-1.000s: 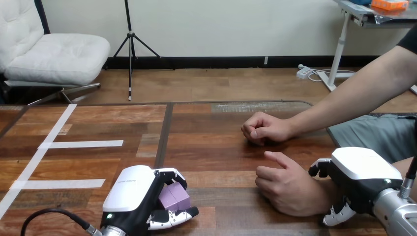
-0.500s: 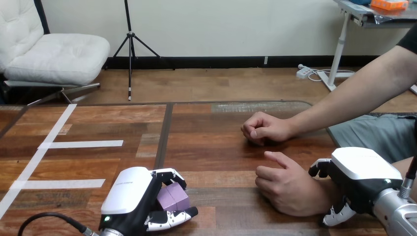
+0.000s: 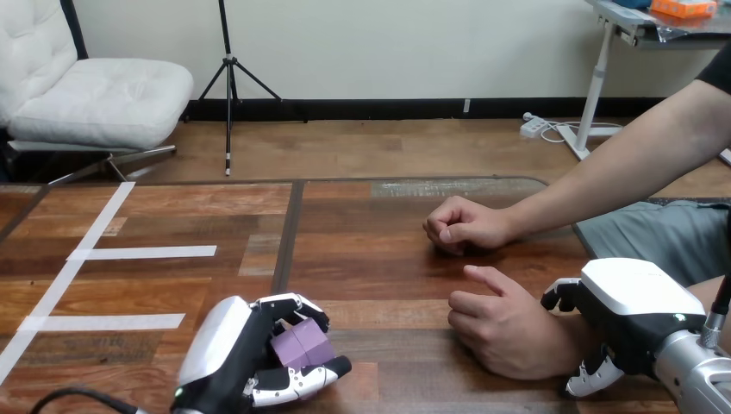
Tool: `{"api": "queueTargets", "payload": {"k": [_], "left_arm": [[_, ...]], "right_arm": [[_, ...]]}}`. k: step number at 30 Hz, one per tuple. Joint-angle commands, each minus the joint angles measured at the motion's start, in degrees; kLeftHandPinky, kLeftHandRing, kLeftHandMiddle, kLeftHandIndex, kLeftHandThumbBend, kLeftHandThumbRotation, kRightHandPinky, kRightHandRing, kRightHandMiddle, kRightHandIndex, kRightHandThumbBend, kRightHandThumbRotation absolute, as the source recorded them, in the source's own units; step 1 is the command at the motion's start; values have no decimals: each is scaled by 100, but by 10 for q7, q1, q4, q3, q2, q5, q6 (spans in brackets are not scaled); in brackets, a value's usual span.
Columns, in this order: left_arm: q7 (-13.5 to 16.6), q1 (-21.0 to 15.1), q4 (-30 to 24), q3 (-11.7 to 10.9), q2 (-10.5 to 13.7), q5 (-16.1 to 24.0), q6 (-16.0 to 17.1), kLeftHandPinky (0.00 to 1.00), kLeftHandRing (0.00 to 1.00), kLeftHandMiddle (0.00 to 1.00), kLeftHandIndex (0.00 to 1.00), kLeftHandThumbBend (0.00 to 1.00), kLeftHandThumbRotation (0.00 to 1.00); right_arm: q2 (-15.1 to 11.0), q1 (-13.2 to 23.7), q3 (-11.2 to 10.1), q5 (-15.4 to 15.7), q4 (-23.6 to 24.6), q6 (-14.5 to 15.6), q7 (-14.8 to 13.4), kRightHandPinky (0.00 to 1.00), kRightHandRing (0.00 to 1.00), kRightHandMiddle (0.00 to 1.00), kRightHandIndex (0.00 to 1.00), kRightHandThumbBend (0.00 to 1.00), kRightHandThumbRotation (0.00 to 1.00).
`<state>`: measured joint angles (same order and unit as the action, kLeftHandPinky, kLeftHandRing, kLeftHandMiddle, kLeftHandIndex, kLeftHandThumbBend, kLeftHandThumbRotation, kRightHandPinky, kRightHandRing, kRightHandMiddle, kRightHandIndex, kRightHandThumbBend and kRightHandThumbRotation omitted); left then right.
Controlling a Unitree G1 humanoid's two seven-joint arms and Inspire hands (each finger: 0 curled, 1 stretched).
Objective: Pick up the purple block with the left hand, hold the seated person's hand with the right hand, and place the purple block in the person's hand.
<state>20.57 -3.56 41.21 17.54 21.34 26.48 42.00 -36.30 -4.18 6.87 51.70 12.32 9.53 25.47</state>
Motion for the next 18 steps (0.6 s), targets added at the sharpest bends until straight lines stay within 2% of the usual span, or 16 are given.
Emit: {"api": "queueTargets", "payload": {"k": [1, 9, 18], "left_arm": [[-39, -8, -8, -20, -23, -61, 39, 34, 41, 49, 52, 73, 19], [-100, 7, -42, -32, -38, -124, 50, 36, 43, 50, 52, 78, 18], [-142, 21, -77, -43, -55, -155, 61, 37, 44, 51, 53, 80, 17]], "right_arm": [[-13, 30, -9, -3, 13, -1, -3, 78, 78, 79, 77, 80, 7], [-13, 32, -10, -5, 12, 0, -2, 78, 78, 79, 77, 80, 6], [-15, 34, -10, -4, 9, -3, -4, 78, 78, 79, 77, 79, 5]]}}
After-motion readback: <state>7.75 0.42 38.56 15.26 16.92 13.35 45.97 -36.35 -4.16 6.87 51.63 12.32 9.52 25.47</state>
